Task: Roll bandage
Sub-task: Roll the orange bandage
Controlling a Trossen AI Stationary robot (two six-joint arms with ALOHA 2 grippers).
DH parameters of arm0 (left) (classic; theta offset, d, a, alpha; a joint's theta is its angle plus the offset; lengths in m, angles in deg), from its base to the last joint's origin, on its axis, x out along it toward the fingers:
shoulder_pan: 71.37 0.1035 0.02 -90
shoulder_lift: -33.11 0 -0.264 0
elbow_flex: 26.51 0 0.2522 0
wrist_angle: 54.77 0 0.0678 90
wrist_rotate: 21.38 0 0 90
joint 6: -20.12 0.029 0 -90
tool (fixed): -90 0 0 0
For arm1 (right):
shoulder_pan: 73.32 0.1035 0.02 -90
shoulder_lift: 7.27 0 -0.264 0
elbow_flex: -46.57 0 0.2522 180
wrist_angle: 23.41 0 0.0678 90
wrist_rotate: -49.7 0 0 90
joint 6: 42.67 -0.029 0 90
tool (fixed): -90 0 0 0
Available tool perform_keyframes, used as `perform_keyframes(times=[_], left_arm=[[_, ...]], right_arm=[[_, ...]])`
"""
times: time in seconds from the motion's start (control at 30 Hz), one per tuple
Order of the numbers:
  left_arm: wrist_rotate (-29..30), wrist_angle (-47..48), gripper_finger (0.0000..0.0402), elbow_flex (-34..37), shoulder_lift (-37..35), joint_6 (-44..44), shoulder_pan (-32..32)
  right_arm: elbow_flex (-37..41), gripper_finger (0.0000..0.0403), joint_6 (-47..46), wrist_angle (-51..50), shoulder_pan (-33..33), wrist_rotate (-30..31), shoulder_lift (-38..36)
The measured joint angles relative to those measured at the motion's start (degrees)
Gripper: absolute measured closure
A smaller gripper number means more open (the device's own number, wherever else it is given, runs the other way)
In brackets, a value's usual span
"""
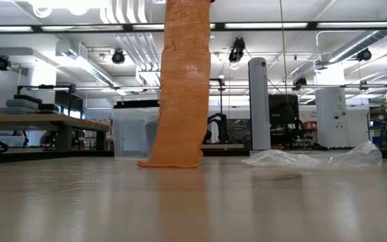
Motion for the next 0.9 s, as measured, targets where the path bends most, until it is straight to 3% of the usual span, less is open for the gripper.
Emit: perform_keyframes(times=[0.47,0.7,0.9], left_arm=[[-0.1,-0.1,0.0321,0.0,0.0,-0.8,0.0],[-0.1,0.5,0.0253,-0.3,-0.9,-9.1,0.1],[-2.6,10.6,0.0180,-6.4,-1.3,-26.5,2.0]], right_arm=[[0.0,0.0238,0.7,0.3,0.0,0.0,0.0],[0.0,0.0241,3.7,1.4,0.1,1.3,0.0],[0.0,0.0252,9.1,4.1,0.2,2.5,0.0]])
